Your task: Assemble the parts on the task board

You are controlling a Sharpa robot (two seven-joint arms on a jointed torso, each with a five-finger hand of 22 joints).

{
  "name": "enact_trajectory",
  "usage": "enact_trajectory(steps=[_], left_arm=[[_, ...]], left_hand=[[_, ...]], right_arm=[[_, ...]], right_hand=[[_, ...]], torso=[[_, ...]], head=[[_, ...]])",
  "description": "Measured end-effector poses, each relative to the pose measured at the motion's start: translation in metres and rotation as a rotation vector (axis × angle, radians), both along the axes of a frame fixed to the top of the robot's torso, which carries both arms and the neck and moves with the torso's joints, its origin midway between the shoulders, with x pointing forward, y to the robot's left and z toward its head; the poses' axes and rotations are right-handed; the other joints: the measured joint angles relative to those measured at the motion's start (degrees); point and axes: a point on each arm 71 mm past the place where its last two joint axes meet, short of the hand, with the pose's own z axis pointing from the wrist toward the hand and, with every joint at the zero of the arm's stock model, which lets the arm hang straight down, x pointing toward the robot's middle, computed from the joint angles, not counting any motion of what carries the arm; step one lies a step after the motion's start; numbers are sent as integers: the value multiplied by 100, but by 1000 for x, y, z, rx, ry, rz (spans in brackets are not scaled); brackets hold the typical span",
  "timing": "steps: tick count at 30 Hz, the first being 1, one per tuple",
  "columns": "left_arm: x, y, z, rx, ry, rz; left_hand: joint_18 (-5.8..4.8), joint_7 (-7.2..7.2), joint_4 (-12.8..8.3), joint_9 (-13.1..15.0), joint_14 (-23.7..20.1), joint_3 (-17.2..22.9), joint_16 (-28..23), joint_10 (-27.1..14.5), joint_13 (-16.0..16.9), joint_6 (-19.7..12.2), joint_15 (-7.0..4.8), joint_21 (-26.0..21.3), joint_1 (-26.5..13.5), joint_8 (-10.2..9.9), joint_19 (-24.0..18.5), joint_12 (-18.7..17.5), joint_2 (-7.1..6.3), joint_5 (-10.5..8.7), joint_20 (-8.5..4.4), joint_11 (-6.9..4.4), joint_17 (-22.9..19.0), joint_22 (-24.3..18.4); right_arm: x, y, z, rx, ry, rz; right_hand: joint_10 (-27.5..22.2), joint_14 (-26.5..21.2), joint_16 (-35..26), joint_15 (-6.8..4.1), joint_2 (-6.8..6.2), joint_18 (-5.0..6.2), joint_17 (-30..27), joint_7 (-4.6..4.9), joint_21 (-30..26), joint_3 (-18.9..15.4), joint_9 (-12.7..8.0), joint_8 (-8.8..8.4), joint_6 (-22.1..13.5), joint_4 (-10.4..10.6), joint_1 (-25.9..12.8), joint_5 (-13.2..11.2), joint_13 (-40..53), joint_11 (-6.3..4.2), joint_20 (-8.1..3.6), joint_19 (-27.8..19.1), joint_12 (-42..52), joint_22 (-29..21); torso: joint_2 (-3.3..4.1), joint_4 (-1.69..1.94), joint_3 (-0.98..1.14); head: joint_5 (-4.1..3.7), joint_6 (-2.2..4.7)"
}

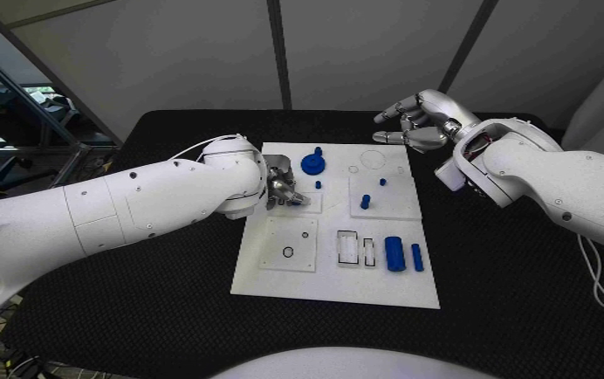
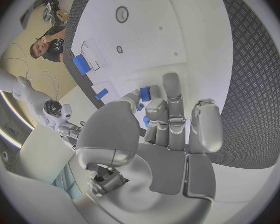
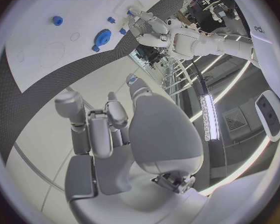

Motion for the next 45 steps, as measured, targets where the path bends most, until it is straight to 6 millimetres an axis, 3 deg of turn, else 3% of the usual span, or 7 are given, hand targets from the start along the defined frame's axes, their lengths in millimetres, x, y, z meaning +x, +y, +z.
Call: enact_trajectory(steps=[11, 18, 22, 28, 33, 38, 45], left_arm=[[0, -1, 0, -18, -1, 12], [-1, 0, 1, -44, 6, 27], [-2, 0, 1, -58, 10, 33], [-3, 1, 3, -74, 15, 36], [-2, 3, 9, -89, 15, 42], [1, 3, 20, -105, 13, 39], [15, 7, 36, -103, 46, 39]], left_hand=[[-1, -20, -92, -29, 0, 181, 0, -41, -28, -20, 0, -44, 270, 0, 0, -6, 165, 0, 0, 1, 0, 0], [0, 1, -360, -56, -1, 780, -20, -65, -66, -124, 1, -68, 637, -51, 0, -51, 192, 12, 0, 0, 5, 0], [-1, 21, -142, -74, 11, 1087, -20, -85, -107, -186, 31, -88, 775, -62, -1, -66, 154, -382, 2, 1, 6, 0], [-1, 21, 14, -48, 11, 1261, -20, -94, -115, -205, 32, -88, 739, 8, -20, -66, 106, -413, 21, 9, 12, 0], [0, 21, -74, -42, 11, 1436, -20, -94, -132, -205, 32, -90, 672, 29, -20, -79, 39, -453, 21, 9, 12, 0], [-1, 42, -83, -43, 11, 1588, -45, -125, -212, -226, 32, -133, 665, 28, -46, -133, 32, -938, 36, 40, 11, 0], [-1, 42, -88, -46, 11, 1593, -76, -125, -257, -226, 32, -178, 665, 27, -61, -165, 32, -962, 20, 41, 9, -33]], right_arm=[[1, 0, 0, -1, 2, 0], [1, 0, -1, -3, 5, 0], [1, 0, -1, -4, 7, 1], [1, -1, -1, -6, 11, 1], [1, 0, -2, -7, 13, 1], [2, 0, -2, -9, 16, 2], [2, -1, -3, -11, 19, 0]], right_hand=[[0, 0, 0, 0, 0, 0, 0, 0, 0, 0, 0, 0, 0, 0, 0, 0, 0, 0, 0, 0, 0, 0], [0, 0, 0, 0, 0, -1, 0, 0, 0, 0, 0, 0, 0, 0, 0, 0, 1, 0, 0, 0, 0, 0], [0, 0, 0, 0, 0, -1, 0, 0, 0, 0, 0, 0, 0, 0, 0, 38, 1, 0, 0, 0, 0, 0], [0, 0, 0, 0, 0, 0, 0, 0, -22, 0, 0, 0, 0, 0, 0, 38, 1, 0, 0, 0, 0, 0], [0, 0, 0, 0, 0, -1, 0, 0, -22, 0, 0, 0, 0, 0, 0, 38, 1, 0, 0, 0, 0, 0], [0, 0, 0, 0, 0, -1, 0, 0, -22, 0, 0, 0, 0, 0, 0, 38, 1, 0, 0, 0, 0, 0], [0, 0, 0, 0, 0, -1, 0, 0, -22, 0, 0, 0, 0, 0, 0, 38, 1, 0, 0, 0, 0, 0]], torso=[[0, 2, -1], [-2, 4, -2], [-7, 4, -3], [-8, 5, -3], [-9, 5, 0], [-7, 5, 3], [-5, -2, 7]], head=[[-2, -21], [1, -29], [1, -31], [5, -32], [12, -27], [12, -17], [-1, -29]])
